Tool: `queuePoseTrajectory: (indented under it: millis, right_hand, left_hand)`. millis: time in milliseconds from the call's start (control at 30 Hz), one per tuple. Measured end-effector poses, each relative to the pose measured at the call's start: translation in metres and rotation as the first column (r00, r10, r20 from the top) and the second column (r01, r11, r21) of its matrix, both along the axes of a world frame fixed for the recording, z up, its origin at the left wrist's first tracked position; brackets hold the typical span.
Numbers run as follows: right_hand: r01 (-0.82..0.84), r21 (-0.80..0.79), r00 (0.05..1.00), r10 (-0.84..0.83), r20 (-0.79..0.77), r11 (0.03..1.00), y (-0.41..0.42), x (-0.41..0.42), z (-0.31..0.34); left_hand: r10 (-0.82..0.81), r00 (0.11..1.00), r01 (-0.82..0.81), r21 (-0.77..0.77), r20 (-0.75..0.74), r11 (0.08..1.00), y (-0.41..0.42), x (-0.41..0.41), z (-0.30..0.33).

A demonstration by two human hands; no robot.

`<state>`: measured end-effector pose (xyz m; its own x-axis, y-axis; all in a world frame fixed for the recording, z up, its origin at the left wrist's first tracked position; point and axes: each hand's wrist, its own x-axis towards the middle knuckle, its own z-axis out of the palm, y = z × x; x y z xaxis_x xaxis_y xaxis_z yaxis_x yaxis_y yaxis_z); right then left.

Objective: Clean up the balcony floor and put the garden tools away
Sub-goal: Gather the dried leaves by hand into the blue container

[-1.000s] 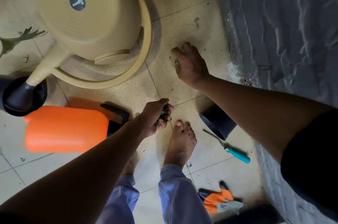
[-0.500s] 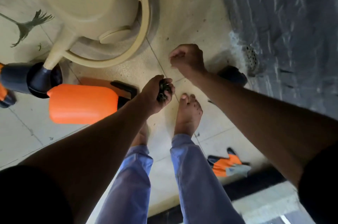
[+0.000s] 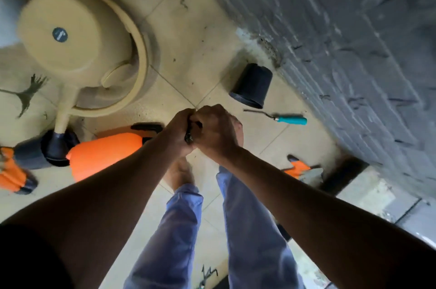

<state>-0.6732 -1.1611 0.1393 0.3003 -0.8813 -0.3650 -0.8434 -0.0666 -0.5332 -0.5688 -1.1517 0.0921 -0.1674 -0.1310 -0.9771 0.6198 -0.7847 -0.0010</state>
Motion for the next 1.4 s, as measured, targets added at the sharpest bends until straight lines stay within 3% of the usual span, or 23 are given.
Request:
queuePoseTrajectory:
  millis: [167,267,367,600,733,900,1100,1200,1267,1333,1400]
  right_hand:
    - [0.172,0.166,0.980,-0.186,0.072,0.971,0.014,-0.023,0.036]
    - [0.328,0.070,0.933,-0.334,0.130,0.942,0.040,-0.036,0.049]
    - [0.468,0.050,0.869,-0.470,0.154,0.882,0.067,-0.056,0.041]
    - [0.581,0.244,0.813,-0.569,-0.125,0.777,0.158,-0.121,-0.037]
    - [0.601,0.318,0.799,-0.558,-0.224,0.733,0.192,-0.164,-0.103]
    - [0.490,0.159,0.863,-0.453,-0.221,0.857,0.173,-0.191,-0.173]
    - [0.288,0.027,0.933,-0.274,-0.232,0.957,0.163,-0.169,-0.208]
    - [0.377,0.033,0.899,-0.358,-0.254,0.925,0.164,-0.170,-0.208]
    - [0.509,0.093,0.846,-0.478,-0.236,0.856,0.171,-0.174,-0.198]
    - [0.637,0.185,0.771,-0.614,-0.172,0.748,0.180,-0.176,-0.176]
    - [0.672,0.232,0.731,-0.681,-0.053,0.703,0.192,-0.168,-0.144]
  left_hand:
    - [-0.191,0.981,0.189,-0.077,-0.021,0.979,0.007,-0.009,0.024]
    - [-0.351,0.936,0.349,-0.117,0.004,0.930,0.012,-0.022,0.033]
    - [-0.494,0.866,0.498,-0.060,0.071,0.865,0.018,-0.041,0.043]
    - [-0.656,0.755,0.656,0.030,-0.011,0.755,0.069,-0.094,0.004]
    - [-0.689,0.723,0.691,0.058,-0.050,0.721,0.108,-0.115,-0.038]
    - [-0.718,0.693,0.721,0.086,-0.066,0.688,0.144,-0.118,-0.094]
    - [-0.740,0.671,0.740,0.119,-0.052,0.662,0.163,-0.095,-0.123]
    - [-0.729,0.683,0.727,0.126,-0.034,0.675,0.166,-0.088,-0.122]
    - [-0.711,0.702,0.711,0.112,-0.050,0.694,0.166,-0.088,-0.117]
    - [-0.685,0.726,0.687,0.109,-0.062,0.719,0.164,-0.094,-0.110]
    - [-0.670,0.741,0.670,0.114,-0.040,0.734,0.163,-0.105,-0.102]
